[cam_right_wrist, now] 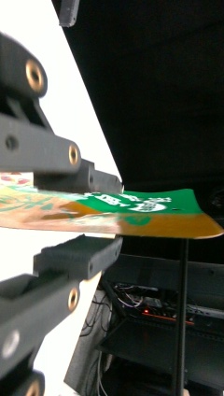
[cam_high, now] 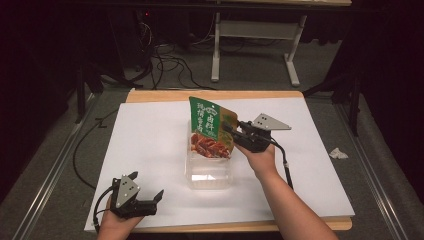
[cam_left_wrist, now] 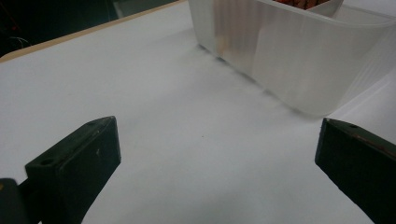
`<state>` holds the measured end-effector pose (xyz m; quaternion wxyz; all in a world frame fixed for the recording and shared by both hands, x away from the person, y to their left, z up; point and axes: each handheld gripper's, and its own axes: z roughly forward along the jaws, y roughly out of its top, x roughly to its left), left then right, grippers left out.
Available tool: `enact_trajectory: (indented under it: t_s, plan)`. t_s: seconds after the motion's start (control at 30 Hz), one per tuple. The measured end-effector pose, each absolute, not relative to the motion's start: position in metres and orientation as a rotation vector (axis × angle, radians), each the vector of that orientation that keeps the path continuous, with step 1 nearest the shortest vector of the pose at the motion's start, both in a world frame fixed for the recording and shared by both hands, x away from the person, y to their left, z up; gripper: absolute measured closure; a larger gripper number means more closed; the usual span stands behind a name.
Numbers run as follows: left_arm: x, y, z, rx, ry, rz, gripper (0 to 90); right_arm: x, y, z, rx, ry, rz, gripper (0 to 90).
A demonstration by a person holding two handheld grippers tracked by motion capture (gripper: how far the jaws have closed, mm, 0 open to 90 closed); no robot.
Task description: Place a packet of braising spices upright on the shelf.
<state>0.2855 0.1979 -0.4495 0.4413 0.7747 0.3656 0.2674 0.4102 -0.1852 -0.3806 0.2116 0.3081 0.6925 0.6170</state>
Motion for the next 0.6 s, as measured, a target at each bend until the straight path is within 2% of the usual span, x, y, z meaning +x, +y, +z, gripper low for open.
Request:
enact_trajectory:
  t_s: [0.43,0.6]
  plan:
    - [0.2861,0.1970,-0.4500,1.928,0.903,0.660,0.7,0.4065,-0.1885,-0.3774,0.875,1.976,1.684,26.6]
    - [0.2859,0.1973,-0.4498,1.930,0.904,0.660,0.7,0.4006,-0.1927,-0.3733,0.882,2.000,1.674,18.9]
